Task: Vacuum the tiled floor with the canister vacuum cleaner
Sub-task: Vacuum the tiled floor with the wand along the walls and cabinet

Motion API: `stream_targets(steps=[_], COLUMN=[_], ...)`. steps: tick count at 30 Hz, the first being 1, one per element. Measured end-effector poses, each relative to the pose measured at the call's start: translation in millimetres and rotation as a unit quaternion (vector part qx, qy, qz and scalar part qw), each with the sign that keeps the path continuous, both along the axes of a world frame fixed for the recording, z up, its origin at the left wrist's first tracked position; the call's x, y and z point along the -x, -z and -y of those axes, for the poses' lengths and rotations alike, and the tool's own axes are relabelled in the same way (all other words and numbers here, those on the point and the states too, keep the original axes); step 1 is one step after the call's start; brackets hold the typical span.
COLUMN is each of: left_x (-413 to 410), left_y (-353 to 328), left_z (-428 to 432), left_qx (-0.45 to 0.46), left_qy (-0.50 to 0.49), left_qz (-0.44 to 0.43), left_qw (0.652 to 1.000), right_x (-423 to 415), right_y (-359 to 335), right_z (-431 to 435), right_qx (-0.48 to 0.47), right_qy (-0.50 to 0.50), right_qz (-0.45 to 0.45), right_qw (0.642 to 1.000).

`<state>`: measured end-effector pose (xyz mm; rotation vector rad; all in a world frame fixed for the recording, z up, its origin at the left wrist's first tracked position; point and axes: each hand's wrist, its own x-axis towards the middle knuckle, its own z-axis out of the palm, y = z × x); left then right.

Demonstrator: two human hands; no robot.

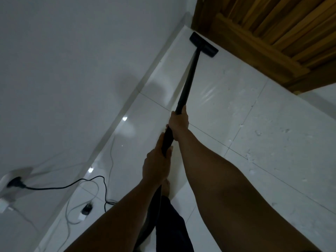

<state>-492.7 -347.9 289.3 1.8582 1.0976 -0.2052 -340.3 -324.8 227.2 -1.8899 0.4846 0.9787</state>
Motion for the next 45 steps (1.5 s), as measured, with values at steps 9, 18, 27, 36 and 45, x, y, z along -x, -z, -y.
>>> stream_targets(steps=[9,18,27,36,45], left_x=[69,182,329,458,605], left_y=[-19,-64,-118,-130,-121], left_z=[11,74,151,236,322], left_qx=[0.021,0.020,0.009,0.007,0.039], left_qy=[0.087,0.115,0.167,0.172,0.163], left_qz=[-0.030,0.024,0.063,0.087,0.095], left_qw=[0.996,0.993,0.984,0.981,0.981], right_x=[70,177,321,453,599], right_y=[-20,-75,-138,-153,-140], right_z=[49,118,211,303,391], right_qx=[-0.003,0.006,-0.020,-0.018,-0.023], right_qy=[0.010,-0.005,0.020,0.037,0.033], right_qz=[0.024,0.087,0.115,0.095,0.072], right_qw=[1.000,0.996,0.993,0.995,0.997])
